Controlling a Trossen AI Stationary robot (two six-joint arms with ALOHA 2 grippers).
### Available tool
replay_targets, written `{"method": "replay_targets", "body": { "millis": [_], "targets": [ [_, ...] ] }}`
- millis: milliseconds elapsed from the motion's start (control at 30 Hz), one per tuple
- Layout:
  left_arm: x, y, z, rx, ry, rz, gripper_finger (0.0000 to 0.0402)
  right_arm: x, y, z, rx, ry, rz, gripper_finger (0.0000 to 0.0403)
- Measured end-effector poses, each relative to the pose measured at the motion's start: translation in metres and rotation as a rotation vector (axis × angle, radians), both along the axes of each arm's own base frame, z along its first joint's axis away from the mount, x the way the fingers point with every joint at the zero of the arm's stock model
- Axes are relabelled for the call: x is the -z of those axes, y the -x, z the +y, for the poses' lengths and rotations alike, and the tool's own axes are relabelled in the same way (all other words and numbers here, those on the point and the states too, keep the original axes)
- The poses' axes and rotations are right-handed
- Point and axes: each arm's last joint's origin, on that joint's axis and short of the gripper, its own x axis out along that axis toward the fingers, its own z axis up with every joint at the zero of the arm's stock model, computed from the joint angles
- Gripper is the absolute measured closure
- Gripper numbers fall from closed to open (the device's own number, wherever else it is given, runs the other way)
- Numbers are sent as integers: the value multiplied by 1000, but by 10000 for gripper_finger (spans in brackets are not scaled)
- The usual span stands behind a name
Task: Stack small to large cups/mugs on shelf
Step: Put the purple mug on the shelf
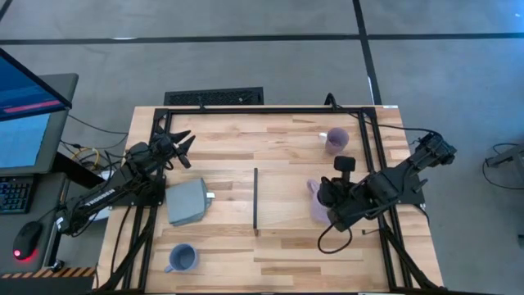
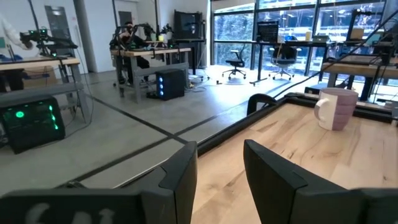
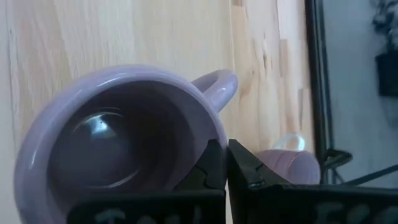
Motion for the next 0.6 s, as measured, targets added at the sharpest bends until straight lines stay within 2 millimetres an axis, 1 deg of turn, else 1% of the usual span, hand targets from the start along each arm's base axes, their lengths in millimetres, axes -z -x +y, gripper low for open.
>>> {"method": "replay_targets", "body": {
  "millis": [167, 367, 600],
  "targets": [
    [0, 0, 0, 0, 0, 0, 280, 1, 3, 6, -87, 76, 9, 394],
    [0, 0, 0, 0, 0, 0, 280, 1, 5, 9, -91, 78, 3, 393],
    [0, 0, 0, 0, 0, 0, 280, 1, 5, 8, -79, 66, 4, 357]
  ]
}}
